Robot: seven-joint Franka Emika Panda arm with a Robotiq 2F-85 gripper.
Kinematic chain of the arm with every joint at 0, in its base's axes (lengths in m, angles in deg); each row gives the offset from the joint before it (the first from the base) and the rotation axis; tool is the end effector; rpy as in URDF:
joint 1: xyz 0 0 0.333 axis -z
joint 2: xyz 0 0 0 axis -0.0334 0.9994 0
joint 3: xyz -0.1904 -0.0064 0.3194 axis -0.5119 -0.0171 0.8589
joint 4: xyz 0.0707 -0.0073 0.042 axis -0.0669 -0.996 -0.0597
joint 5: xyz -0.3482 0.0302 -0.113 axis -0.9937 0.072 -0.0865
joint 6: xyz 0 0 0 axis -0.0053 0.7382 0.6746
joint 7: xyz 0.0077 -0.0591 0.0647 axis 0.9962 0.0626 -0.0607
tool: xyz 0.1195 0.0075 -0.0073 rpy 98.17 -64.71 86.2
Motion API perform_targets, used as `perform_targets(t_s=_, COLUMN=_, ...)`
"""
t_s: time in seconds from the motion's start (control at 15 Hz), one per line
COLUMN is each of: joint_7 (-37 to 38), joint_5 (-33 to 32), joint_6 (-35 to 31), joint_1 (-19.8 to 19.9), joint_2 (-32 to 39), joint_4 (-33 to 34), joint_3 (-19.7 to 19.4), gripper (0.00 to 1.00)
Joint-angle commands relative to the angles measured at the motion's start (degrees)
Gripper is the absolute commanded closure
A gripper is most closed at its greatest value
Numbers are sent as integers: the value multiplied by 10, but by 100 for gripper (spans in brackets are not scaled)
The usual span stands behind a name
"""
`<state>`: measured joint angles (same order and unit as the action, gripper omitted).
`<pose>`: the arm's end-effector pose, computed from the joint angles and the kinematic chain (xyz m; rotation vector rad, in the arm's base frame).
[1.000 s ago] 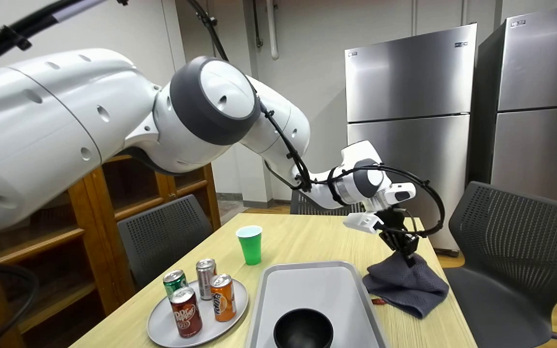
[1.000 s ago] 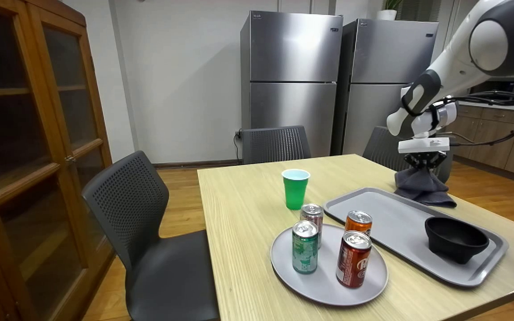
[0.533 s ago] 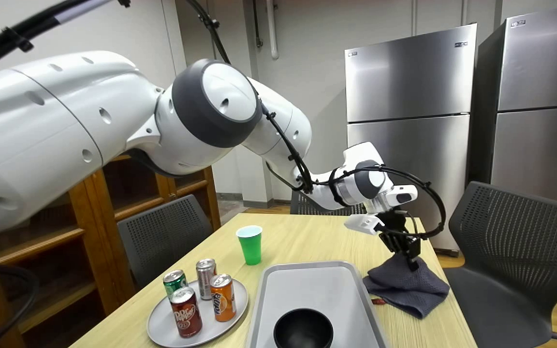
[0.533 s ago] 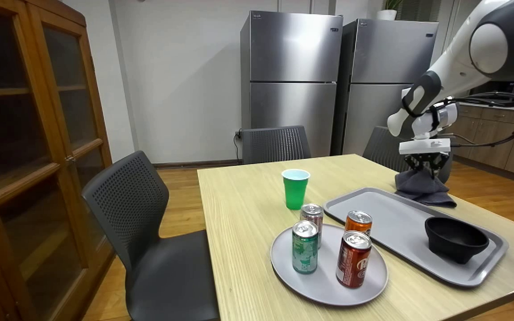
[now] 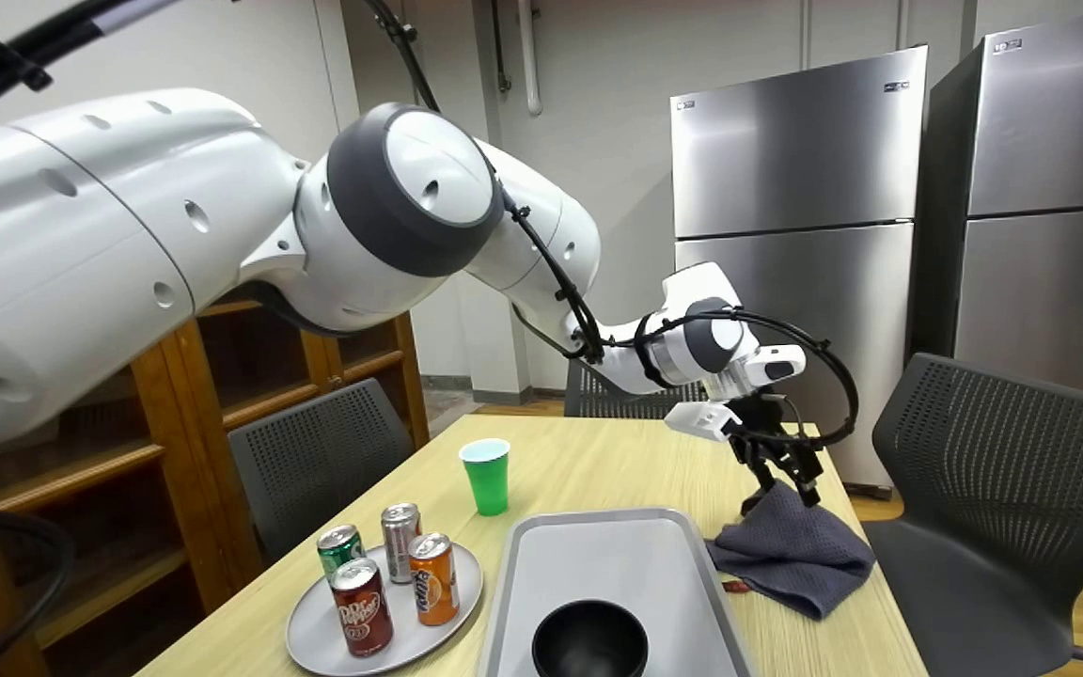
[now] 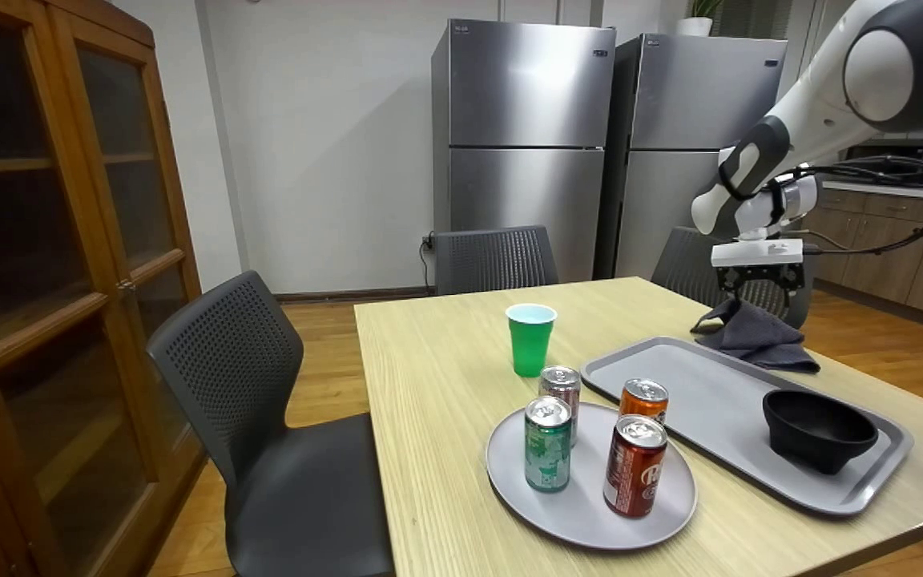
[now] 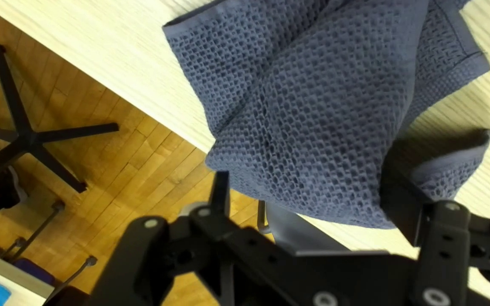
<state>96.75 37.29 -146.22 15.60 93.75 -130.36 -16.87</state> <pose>0.7073 -0.3869 0.1961 2.4792 -1.1925 0.2043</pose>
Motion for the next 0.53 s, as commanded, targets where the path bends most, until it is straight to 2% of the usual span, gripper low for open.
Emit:
perform_targets(t_s=0.0, joint_7=-7, joint_5=7, joint_6=-10, joint_1=-10, joint_2=-45, joint_4=-51, joint_3=8, gripper=0)
perform_targets(t_s=0.47, joint_7=-32, joint_5=9, joint_6=-61, joint_1=-24, joint_2=-141, joint_4=-187, joint_3=38, gripper=0)
